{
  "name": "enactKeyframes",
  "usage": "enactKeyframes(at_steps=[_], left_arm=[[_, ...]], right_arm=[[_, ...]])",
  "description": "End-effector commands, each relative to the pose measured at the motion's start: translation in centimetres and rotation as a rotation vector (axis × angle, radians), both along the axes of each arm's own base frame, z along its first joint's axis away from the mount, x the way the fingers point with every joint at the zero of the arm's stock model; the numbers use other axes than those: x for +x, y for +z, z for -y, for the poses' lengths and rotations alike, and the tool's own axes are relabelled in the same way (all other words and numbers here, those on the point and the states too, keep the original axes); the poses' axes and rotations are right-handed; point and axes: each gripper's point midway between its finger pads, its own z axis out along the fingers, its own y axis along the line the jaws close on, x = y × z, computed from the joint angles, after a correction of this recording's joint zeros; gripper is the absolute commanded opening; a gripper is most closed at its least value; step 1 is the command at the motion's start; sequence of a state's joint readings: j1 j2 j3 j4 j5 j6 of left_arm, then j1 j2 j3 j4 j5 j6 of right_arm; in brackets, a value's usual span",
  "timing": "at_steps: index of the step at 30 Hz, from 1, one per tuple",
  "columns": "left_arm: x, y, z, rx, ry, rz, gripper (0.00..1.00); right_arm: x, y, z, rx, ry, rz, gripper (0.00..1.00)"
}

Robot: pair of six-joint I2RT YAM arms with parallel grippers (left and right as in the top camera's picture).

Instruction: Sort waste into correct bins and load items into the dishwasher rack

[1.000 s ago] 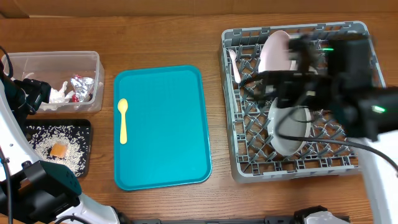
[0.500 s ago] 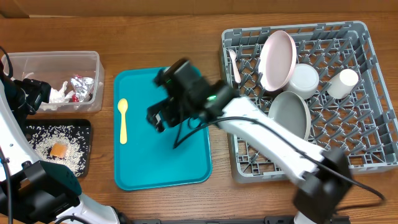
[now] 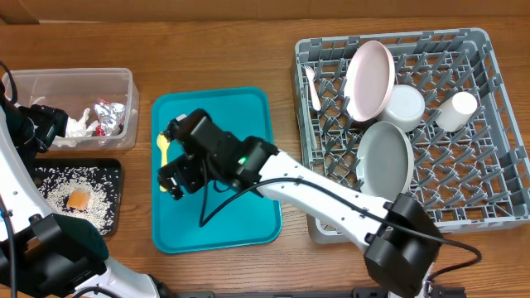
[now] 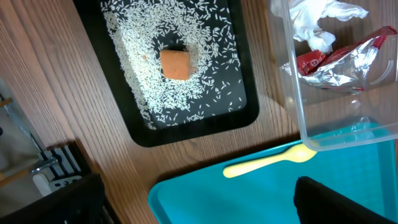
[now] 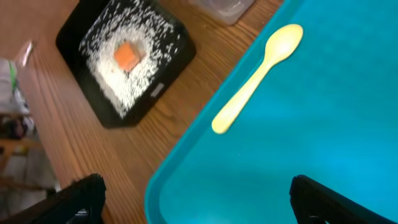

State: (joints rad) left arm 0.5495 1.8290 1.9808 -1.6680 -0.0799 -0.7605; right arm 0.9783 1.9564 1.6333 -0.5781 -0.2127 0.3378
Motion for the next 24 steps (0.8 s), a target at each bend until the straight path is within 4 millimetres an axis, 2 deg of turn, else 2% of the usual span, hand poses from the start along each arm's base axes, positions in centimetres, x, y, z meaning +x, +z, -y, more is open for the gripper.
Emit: enactKeyframes(at_steps=[1, 6, 9, 13, 15, 19, 24], left_arm=[[-0.1, 0.2, 0.1, 0.013, 0.007, -0.001, 1.0], [-0.1, 0.2, 0.1, 0.013, 0.007, -0.001, 1.0], [-0.1, 0.2, 0.1, 0.013, 0.007, -0.001, 1.0], [-0.1, 0.2, 0.1, 0.013, 0.007, -0.001, 1.0], [-0.1, 0.2, 0.1, 0.013, 0.007, -0.001, 1.0], [-0.1, 0.2, 0.1, 0.013, 0.007, -0.001, 1.0], [-0.1, 0.2, 0.1, 0.013, 0.007, -0.001, 1.0]], right_arm=[[1.7, -1.7, -0.6, 0.006, -0.118, -0.033, 0.98], [3.1, -2.3, -2.7, 0.076, -0.117, 0.009, 0.9], [3.7, -2.4, -3.7, 0.118, -0.124, 0.025, 0.66], [4.4, -2.0, -4.6, 0.178, -0.16, 0.013, 0.19], [4.6, -1.7, -4.9, 0.202, -0.173, 0.009, 0.04], [5.0, -1.0, -5.5, 0.255, -0.211, -0.016, 0.04], [5.2, -2.9, -6.0, 0.265, -0.254, -0.079, 0.04]])
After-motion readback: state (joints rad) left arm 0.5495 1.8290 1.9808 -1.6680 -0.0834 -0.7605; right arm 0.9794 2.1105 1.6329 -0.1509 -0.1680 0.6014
